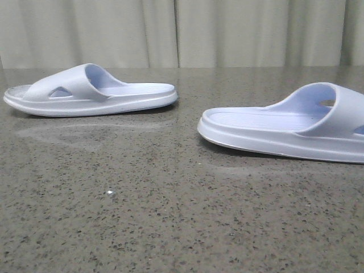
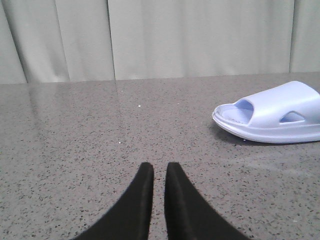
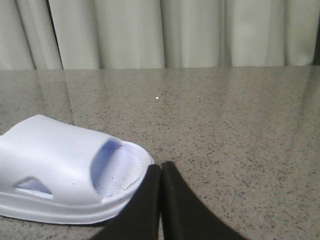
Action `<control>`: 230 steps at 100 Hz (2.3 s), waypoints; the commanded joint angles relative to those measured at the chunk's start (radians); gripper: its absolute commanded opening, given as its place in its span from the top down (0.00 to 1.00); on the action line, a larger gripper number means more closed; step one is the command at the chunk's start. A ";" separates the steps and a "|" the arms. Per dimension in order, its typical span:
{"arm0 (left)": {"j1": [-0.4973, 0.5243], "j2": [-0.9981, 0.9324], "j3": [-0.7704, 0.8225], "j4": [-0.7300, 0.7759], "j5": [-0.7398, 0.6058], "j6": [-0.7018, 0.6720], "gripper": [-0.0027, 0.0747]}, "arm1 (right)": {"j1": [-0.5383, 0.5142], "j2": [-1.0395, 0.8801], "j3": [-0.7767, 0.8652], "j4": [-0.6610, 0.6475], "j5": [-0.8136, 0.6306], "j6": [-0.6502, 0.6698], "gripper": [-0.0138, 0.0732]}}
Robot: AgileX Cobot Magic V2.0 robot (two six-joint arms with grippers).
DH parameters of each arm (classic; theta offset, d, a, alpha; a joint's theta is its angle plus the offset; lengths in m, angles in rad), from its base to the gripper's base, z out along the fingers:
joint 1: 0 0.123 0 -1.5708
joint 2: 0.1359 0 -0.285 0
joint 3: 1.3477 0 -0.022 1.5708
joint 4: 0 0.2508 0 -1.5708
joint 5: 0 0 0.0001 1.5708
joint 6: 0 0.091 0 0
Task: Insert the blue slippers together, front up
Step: 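Move both grippers toward the two blue slippers, then lower both grippers onto the heel edges of the slippers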
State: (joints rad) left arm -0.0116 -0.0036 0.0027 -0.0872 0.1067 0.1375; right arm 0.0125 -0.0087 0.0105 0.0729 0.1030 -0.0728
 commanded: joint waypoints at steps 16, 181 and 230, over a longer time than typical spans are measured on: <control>-0.010 -0.029 0.009 -0.028 -0.080 -0.007 0.95 | 0.001 -0.022 0.021 0.078 -0.103 -0.003 0.93; -0.010 0.713 -0.540 -0.360 0.353 0.018 0.94 | 0.001 0.685 -0.507 0.313 0.329 -0.003 0.93; -0.010 0.865 -0.644 -0.582 0.383 0.241 0.57 | -0.006 0.740 -0.578 0.210 0.386 -0.003 0.54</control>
State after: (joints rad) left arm -0.0116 0.8376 -0.5905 -0.6224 0.5187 0.3646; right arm 0.0125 0.6966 -0.5268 0.2901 0.5288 -0.0681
